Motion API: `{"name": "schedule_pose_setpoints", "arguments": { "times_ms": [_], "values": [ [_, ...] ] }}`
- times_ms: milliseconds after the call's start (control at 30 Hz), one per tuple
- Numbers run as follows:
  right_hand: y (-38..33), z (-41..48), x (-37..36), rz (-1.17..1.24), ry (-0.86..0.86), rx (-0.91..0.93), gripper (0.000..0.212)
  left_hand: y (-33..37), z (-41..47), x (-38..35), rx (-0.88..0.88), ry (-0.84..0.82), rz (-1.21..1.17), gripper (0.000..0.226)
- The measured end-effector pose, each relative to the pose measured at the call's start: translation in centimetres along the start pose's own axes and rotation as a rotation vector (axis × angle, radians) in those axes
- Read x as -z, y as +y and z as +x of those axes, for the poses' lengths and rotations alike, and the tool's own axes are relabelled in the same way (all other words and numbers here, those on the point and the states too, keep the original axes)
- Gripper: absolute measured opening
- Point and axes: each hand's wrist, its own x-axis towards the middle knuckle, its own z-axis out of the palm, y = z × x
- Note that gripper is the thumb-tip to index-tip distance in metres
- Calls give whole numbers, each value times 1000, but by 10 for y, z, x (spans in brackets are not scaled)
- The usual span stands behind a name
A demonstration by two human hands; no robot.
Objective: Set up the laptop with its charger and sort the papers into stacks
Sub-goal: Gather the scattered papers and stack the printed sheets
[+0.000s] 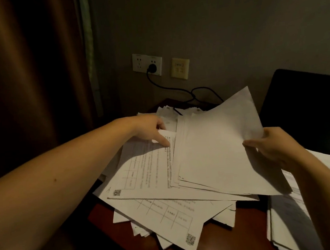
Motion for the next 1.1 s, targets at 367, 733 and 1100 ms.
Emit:
{"name": "schedule_pose_setpoints", "arguments": {
  "times_ms": [367, 733, 1100],
  "values": [
    [11, 8, 11, 98, 32, -13, 39, -9, 1, 6, 340, -32, -59, 72],
    [7, 3, -11, 37, -115, -74, 44, 6, -8, 2, 395, -103, -260, 71],
    [16, 8, -9, 36, 184, 116, 24, 7, -54, 23, -11, 166, -1490, 28]
  ]
}}
